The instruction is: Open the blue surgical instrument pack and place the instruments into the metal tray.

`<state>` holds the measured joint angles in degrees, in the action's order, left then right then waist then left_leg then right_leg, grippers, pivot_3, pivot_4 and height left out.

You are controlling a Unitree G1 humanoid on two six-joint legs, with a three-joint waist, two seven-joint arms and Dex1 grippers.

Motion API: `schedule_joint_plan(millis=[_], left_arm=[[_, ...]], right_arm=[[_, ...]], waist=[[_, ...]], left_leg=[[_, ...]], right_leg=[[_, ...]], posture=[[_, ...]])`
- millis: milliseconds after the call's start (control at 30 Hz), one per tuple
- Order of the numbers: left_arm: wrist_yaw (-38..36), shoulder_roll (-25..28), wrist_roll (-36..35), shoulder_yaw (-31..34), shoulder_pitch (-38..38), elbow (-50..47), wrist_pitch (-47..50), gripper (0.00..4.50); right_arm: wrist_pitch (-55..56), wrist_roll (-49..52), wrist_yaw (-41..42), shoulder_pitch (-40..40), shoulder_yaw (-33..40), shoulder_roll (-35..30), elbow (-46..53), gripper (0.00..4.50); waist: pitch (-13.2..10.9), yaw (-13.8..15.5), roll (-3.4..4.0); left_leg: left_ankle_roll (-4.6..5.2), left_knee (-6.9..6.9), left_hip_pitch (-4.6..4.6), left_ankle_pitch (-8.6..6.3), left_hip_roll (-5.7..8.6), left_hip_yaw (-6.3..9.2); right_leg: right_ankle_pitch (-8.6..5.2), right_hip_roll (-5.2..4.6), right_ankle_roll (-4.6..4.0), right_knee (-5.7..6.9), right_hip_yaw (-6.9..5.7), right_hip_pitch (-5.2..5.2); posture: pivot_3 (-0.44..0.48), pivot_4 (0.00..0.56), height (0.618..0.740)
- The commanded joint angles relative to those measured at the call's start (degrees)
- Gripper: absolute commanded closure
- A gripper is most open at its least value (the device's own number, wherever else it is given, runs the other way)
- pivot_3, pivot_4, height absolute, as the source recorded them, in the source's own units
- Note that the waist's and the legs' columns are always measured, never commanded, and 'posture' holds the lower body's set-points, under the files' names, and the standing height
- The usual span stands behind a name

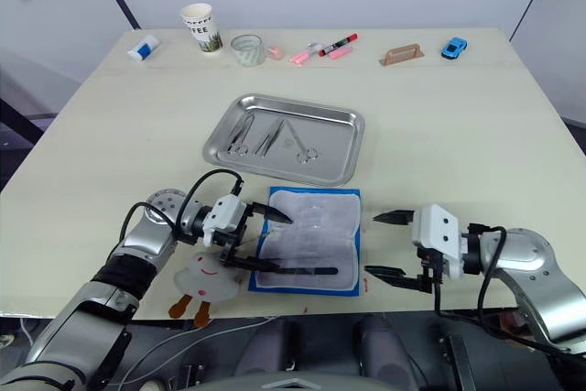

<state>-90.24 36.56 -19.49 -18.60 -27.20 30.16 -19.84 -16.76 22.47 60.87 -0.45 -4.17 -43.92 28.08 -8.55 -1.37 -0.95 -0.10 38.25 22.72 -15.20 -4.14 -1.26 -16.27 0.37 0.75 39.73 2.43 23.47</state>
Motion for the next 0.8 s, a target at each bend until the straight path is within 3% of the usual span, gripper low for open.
schedule_joint_plan(millis=[33,400,800], left_arm=[[-2.3,0.7,2.8,-2.0,1.4,4.2,-0.6,0.00],[-2.3,0.7,2.6,-2.1,1.4,1.9,1.1,0.00],[-2.3,1.1,2.3,-2.0,1.1,0.9,2.0,0.00]], right_arm=[[-2.5,-1.7,-2.5,-2.8,-3.3,1.3,2.1,0.08],[-4.0,-12.6,-8.5,-11.8,-15.5,7.9,-3.5,0.08],[-2.9,-18.6,-8.1,-13.8,-20.5,9.0,-7.4,0.08]], waist=[[0.0,0.2,0.01],[0.0,0.5,0.02],[0.0,0.5,0.02]], left_leg=[[0.00,0.00,0.00,0.00,0.00,0.00],[0.00,0.02,-0.01,0.00,-0.02,-0.01],[0.00,0.04,0.01,0.00,-0.02,-0.01]], right_leg=[[0.00,0.00,0.00,0.00,0.00,0.00],[0.01,0.04,-0.03,0.02,0.02,0.01],[0.01,0.04,-0.04,0.03,0.02,0.02]], posture=[[0.000,0.150,0.728],[0.000,0.150,0.728],[0.000,0.150,0.728]])
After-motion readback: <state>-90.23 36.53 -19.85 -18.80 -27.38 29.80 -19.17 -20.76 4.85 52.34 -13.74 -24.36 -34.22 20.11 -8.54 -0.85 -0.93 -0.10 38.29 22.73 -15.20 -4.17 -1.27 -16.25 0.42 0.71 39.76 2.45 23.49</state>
